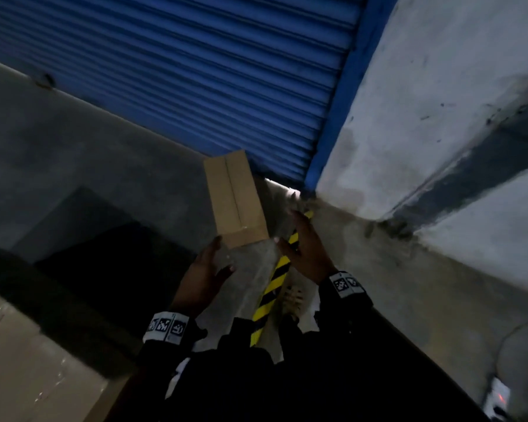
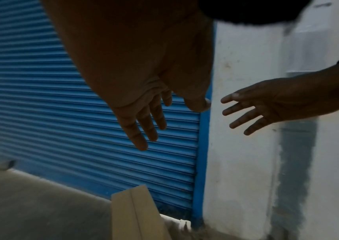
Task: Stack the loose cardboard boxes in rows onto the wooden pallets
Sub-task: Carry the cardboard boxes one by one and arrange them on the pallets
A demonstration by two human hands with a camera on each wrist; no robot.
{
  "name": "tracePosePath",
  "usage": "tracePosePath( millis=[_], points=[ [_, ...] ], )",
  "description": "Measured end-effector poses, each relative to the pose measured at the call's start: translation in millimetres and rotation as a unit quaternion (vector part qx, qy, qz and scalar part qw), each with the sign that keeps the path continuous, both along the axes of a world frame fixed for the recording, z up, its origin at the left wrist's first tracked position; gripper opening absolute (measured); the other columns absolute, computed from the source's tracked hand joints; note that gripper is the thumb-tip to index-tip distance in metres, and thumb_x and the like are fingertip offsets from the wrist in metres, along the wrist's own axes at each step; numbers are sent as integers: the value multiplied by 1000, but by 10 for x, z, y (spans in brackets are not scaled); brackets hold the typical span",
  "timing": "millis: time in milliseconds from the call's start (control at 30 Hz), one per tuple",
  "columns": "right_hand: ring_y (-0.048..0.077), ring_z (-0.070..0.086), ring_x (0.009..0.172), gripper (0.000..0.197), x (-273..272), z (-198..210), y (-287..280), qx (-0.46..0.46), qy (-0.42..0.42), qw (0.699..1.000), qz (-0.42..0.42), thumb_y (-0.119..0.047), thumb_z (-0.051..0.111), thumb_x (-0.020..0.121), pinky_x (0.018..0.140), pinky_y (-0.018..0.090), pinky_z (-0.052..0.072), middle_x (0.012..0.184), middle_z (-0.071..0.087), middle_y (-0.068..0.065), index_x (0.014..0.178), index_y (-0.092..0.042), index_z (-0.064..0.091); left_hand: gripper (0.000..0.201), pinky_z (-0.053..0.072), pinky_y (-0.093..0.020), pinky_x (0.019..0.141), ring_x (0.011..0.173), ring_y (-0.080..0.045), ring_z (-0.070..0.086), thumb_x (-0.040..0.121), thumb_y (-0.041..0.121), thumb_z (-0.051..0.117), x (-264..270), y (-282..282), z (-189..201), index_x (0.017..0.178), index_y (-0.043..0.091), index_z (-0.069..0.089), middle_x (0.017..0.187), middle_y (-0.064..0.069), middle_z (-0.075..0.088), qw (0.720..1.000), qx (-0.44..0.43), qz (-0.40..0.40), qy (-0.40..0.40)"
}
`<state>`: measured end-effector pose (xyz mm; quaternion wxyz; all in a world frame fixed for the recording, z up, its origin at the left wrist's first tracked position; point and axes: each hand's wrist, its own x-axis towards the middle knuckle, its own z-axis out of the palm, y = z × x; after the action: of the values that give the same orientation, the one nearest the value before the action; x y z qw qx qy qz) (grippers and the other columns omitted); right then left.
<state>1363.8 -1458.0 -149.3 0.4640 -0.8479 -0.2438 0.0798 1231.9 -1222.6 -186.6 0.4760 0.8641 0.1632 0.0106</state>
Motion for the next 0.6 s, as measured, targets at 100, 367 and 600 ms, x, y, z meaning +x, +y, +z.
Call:
tracePosePath(
  millis=[100,367,600],
  points=[
    [10,36,136,70,756,-51,225,16,34,999,11,-30,66,92,110,27,34,152,38,6,150,-10,32,77,52,-37,95,120,-14,57,86,50,66,449,135,-34,150,33,26,139,1,55,999,33,40,8],
    [13,34,136,65,2389,-411,975,-11,87,990,107,-18,64,94,108,9,25,152,37,14,149,-4,31,79,48,-37,98,122,-29,55,86,27,73,1712,479,-272,151,18,29,142,-11,50,992,36,100,61],
    [18,33,138,70,3455,-1093,1418,-106,122,982,98,-25,67,92,109,20,24,152,35,13,150,-11,31,84,37,-41,109,139,-29,36,92,33,65,2894,1109,-786,155,22,12,156,-12,31,989,9,41,140]
  ],
)
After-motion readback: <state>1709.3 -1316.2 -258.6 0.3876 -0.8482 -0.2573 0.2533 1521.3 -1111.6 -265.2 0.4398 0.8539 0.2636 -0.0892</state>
